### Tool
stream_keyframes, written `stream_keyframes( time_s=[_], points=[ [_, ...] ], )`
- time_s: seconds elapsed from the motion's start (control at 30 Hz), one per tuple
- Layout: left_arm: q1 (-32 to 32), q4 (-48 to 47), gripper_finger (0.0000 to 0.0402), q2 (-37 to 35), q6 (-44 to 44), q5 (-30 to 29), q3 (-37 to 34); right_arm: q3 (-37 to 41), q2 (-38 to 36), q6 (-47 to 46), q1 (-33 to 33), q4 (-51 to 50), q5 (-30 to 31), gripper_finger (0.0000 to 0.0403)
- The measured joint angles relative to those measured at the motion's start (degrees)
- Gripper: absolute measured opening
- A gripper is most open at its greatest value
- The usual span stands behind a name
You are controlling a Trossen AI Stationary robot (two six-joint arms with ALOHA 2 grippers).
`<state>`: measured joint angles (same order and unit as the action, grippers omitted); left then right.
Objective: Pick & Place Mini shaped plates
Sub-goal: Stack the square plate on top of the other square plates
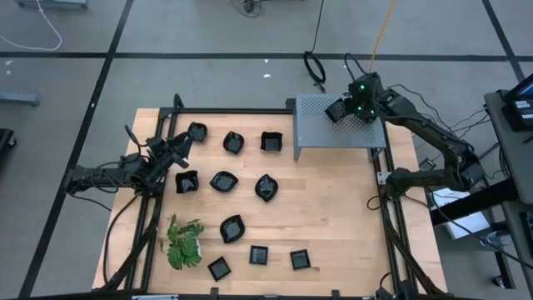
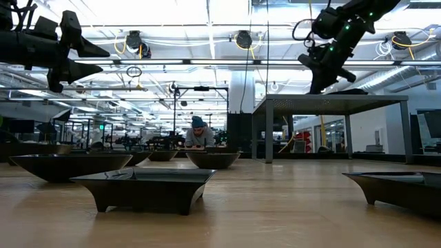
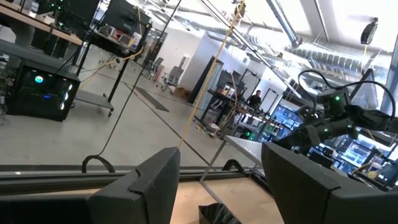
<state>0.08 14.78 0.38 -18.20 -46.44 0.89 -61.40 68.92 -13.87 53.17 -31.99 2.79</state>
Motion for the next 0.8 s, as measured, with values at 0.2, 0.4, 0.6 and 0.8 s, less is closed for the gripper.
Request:
stream_keyframes(
  time_s=[0.2,0.4,0.6,0.8],
  points=[
    [0.00,0.01,0.0230,-0.01,0.00,0.00,0.01,0.00,0.03,-0.01,0.00,0.00,-0.05,0.0004],
    [0.00,-0.01,0.0230,0.00,0.00,0.00,0.01,0.00,0.03,0.02,-0.02,0.46,-3.06,0.0004],
    [0.00,0.00,0.0230,0.00,0.00,0.00,0.01,0.00,0.03,1.41,-0.04,0.44,-3.06,0.0004],
    [0.00,-0.01,0.0230,-0.01,0.00,0.00,0.00,0.01,0.03,2.70,-0.04,0.45,-2.97,0.0016]
  ],
)
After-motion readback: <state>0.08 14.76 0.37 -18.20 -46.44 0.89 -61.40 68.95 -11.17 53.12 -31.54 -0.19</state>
